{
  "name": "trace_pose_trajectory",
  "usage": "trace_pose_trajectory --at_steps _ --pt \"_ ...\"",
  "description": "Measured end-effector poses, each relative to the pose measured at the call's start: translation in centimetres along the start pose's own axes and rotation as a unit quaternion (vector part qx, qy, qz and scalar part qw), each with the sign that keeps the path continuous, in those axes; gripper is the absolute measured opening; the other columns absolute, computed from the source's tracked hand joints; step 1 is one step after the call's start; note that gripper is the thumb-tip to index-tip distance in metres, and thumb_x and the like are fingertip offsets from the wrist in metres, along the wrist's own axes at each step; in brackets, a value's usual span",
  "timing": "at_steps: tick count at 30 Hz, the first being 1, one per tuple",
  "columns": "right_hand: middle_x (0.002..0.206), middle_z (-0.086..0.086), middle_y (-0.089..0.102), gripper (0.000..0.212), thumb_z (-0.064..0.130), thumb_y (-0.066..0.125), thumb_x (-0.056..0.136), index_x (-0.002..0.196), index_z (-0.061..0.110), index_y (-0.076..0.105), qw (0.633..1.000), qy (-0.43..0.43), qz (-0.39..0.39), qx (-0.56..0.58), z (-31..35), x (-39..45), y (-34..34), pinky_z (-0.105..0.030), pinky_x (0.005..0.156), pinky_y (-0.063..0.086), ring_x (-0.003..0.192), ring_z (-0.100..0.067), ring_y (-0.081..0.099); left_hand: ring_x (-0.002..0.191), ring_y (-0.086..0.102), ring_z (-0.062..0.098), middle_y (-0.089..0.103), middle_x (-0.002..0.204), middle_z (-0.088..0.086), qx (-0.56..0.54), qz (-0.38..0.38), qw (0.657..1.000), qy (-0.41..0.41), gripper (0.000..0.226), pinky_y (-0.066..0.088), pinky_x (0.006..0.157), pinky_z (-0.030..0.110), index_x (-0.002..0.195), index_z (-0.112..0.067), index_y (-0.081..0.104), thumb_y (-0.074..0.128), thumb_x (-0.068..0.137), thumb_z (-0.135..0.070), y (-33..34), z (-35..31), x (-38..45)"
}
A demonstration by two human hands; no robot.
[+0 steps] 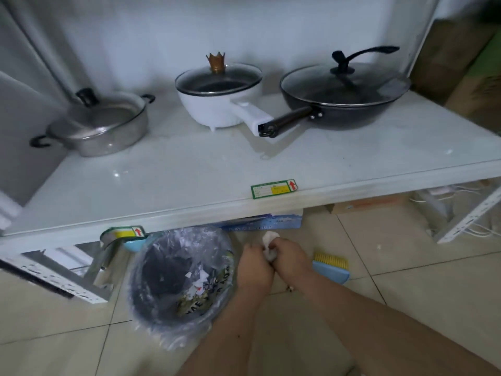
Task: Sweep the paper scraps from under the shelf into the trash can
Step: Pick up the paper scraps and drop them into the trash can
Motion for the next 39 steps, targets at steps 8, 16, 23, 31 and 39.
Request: trace_pose_trajectory --at_steps 8,16,23,31,39 --pt "0.111 -0.013 0.065 0.022 0.01 0.046 0.088 0.104 0.009 0.062 0.997 -0.063 0.025 -0.043 7.1 -2.0 2.2 -0.03 0.083 0.043 0.104 -0.03 0.059 0.088 0.065 0.03 0.062 0.107 0.015 -0.053 -0.054 0.997 -0.034 0.021 0.049 0.074 0.035 0.095 -0.003 0.062 0.043 0.085 0.001 -6.5 3.5 -2.1" --pt "0.103 -0.009 0.068 0.021 0.015 0.046 0.087 0.096 0.013 0.066 0.994 -0.094 0.043 -0.041 11.5 -2.7 7.9 -0.032 0.082 0.049 0.095 -0.027 0.062 0.098 0.062 0.027 0.055 0.118 0.011 -0.026 -0.088 0.994 -0.056 0.024 0.048 0.087 0.031 0.107 -0.007 0.06 0.044 0.09 -0.001 -10.0 9.8 -3.0" --pt "0.122 -0.013 0.053 0.028 0.02 0.044 0.094 0.108 0.008 0.065 0.984 -0.113 0.077 -0.115 11.4 -2.2 11.4 -0.032 0.08 0.046 0.102 -0.031 0.06 0.098 0.065 0.027 0.064 0.113 0.005 -0.024 -0.047 0.995 -0.09 0.026 0.053 0.086 0.04 0.11 -0.02 0.057 0.047 0.088 -0.012 -9.1 13.4 -3.1" --pt "0.126 -0.013 0.05 0.025 0.011 0.049 0.091 0.108 0.009 0.067 0.985 -0.115 0.054 -0.118 10.5 -1.9 9.7 -0.038 0.092 0.048 0.105 -0.031 0.058 0.108 0.06 0.027 0.056 0.128 0.002 -0.039 -0.046 0.997 -0.054 0.028 0.05 0.09 0.04 0.11 -0.02 0.062 0.049 0.086 -0.013 -9.0 11.5 -3.2" --pt "0.116 -0.011 0.059 0.026 0.012 0.047 0.088 0.105 0.013 0.067 0.993 -0.078 0.018 -0.082 6.7 -1.8 4.5 -0.03 0.086 0.045 0.101 -0.028 0.058 0.096 0.064 0.026 0.063 0.113 0.005 -0.03 -0.02 0.999 0.01 0.026 0.053 0.078 0.036 0.105 -0.018 0.063 0.049 0.084 -0.011 -6.3 5.6 -2.1"
Point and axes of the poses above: each hand's wrist, its own x-axis towards the middle knuckle, its own y-axis out of the palm, z = x × y, the point moved 3 cm from there along x, towards the middle knuckle
